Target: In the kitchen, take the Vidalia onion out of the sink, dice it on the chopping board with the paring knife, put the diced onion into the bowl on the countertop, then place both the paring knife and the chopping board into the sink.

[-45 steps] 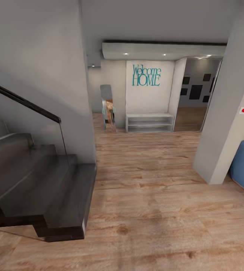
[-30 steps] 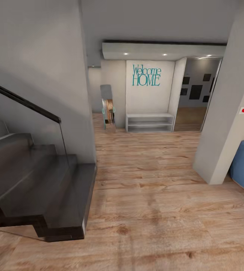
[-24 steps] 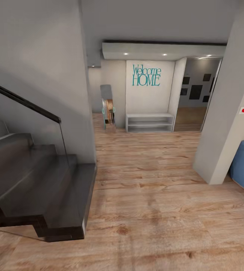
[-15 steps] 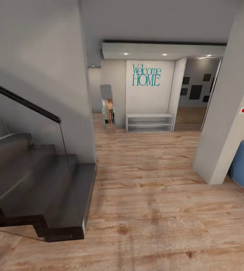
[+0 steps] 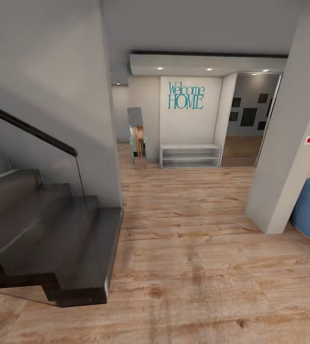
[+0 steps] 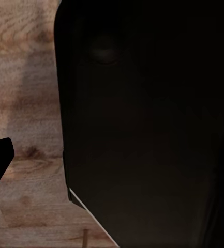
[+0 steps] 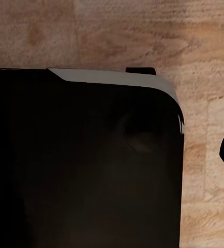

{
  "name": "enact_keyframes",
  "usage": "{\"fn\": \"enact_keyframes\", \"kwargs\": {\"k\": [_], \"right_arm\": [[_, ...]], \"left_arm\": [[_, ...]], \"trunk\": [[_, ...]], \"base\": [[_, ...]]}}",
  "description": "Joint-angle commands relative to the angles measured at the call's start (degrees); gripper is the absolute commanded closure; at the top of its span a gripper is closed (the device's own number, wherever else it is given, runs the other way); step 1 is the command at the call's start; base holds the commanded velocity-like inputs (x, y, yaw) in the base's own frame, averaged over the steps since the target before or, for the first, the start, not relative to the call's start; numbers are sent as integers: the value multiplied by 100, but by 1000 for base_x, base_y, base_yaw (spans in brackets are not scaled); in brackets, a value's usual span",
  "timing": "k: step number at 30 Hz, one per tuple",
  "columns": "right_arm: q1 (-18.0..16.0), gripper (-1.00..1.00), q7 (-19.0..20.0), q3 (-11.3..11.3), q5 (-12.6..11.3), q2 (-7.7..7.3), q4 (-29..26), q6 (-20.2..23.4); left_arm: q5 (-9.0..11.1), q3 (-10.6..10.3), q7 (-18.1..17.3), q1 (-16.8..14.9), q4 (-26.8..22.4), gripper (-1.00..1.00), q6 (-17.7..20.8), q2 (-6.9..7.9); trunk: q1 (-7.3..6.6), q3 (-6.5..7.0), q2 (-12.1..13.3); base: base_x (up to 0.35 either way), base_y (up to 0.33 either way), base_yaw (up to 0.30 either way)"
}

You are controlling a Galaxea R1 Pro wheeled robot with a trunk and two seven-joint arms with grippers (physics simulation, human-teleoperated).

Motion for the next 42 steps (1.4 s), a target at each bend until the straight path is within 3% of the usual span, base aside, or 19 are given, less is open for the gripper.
{"fn": "enact_keyframes", "kwargs": {"k": [1, 42], "right_arm": [[-2, -100, -5, -1, 1, -1, 2, -17], [-2, -100, -1, 11, -8, 3, 20, -8]], "left_arm": [[-2, 2, -2, -1, -1, -100, -3, -1], [4, 6, -1, -4, -54, -100, -3, -6]], "trunk": [[0, -4, -2], [0, -4, -2]], "base": [[0, 0, 0], [0, 0, 0]]}}
